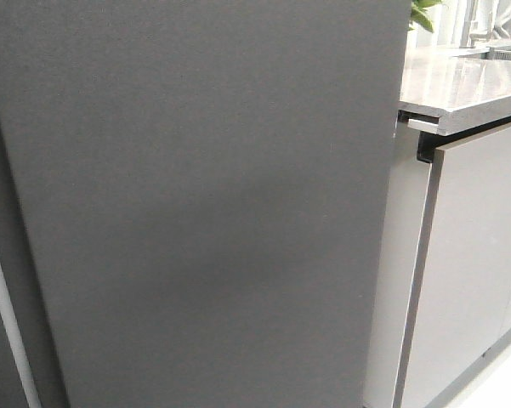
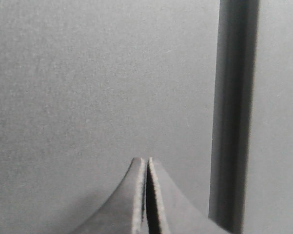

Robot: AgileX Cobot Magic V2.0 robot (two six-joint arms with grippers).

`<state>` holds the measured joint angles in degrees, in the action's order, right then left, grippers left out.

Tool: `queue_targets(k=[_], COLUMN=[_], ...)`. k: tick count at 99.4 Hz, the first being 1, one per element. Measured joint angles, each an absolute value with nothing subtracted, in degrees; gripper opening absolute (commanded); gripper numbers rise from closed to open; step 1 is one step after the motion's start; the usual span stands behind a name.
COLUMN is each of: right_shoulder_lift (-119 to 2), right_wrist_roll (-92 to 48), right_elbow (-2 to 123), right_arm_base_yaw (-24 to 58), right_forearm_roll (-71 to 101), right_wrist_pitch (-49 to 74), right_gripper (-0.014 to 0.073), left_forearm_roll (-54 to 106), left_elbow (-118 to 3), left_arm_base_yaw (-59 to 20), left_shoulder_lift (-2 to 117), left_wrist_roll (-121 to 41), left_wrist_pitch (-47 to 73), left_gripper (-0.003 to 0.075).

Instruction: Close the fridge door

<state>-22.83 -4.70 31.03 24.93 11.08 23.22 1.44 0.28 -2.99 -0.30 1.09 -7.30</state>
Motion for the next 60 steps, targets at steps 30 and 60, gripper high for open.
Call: queue_targets(k=[30,60], right_shoulder_lift=[-21.81,-9.01], right_wrist_roll=[-5.22,-5.22], right_elbow=[30.03,16.54], right_arm_base_yaw=[22.73,1.71], right_forearm_roll=[7.91,8.45], right_wrist_pitch=[22.13,13.53], right_gripper=[-0.0045,-0.0045], left_forearm_roll=[1.44,1.44], left_elbow=[0.28,0.28], left_arm_base_yaw=[-2.99,-2.99], left_shoulder_lift=[-0.30,-0.30], left_wrist_roll=[1.09,1.09], left_wrist_pitch=[-7.30,-7.30], left_gripper=[-0.0020,-0.0020])
